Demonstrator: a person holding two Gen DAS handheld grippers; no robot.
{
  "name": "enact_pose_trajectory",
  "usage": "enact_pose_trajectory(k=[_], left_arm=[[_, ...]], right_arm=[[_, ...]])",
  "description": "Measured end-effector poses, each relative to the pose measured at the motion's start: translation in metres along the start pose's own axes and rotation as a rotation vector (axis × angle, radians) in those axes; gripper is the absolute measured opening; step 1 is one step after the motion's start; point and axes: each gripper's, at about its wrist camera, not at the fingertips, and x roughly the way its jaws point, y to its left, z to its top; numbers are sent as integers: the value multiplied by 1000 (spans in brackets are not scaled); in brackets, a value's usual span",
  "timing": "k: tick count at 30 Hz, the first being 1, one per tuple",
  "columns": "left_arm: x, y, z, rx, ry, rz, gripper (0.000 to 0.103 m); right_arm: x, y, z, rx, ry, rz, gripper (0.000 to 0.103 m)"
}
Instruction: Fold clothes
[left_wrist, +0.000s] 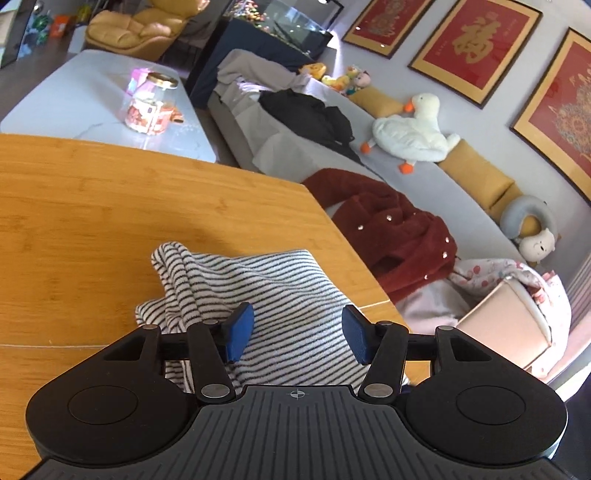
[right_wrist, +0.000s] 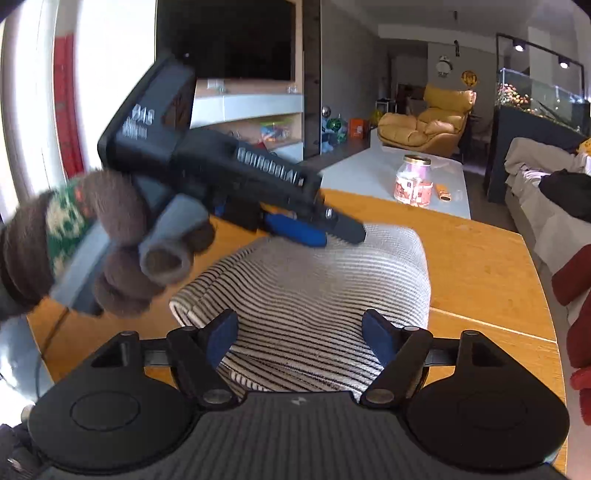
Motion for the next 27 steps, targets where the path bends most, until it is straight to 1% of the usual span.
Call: enact_pose_trajectory(k=[2,3,5,7,8,9,10,12,14,16,17,20,22,23,24,27], left_arm=[[-6,1,-1,-8,-11,13,54],[-12,-4,-3,8,-24,33,54],[-25,-14,-7,42,-51,72,61],[-37,-24,-11,76,-77,112,78],[-43,-29,-13,92,-90,131,83],[-48,-34,-16,108,-98,146,91],[-51,-37,-20,117,-89,150,94],[-51,-37,-28,123,-61,157,94],[-49,-33,-37,125,-31,181,93],[-46,-28,-45,120,3,210,88],[-45,-24,-49,119,18,221,87],[-44,-14,-56,88,32,211,89],[-46,-12,-58,90,29,207,89],[-46,-12,-58,98,26,208,89],[-47,-12,-59,106,24,209,89],[-47,-14,-60,124,25,211,89]], right_arm=[[-1,12,-2,-69,-19,-23,82],[-2,12,-2,-70,-19,-21,82],[-3,7,-3,-51,-13,-8,82],[-4,8,-3,-57,-9,-10,82],[-4,10,-5,-66,-8,-15,82],[-5,13,-5,-75,-6,-19,82],[-6,15,-5,-83,-5,-20,82],[-7,18,-5,-98,-1,-23,83],[-10,21,-5,-111,6,-19,83],[-16,20,-5,-124,13,-8,83],[-21,16,-3,-113,16,3,83],[-39,-3,4,-47,19,44,83],[-52,-23,9,43,4,65,88],[-57,-37,12,107,-4,79,92],[-60,-53,14,178,-13,94,93],[-54,-94,15,369,-16,143,94]])
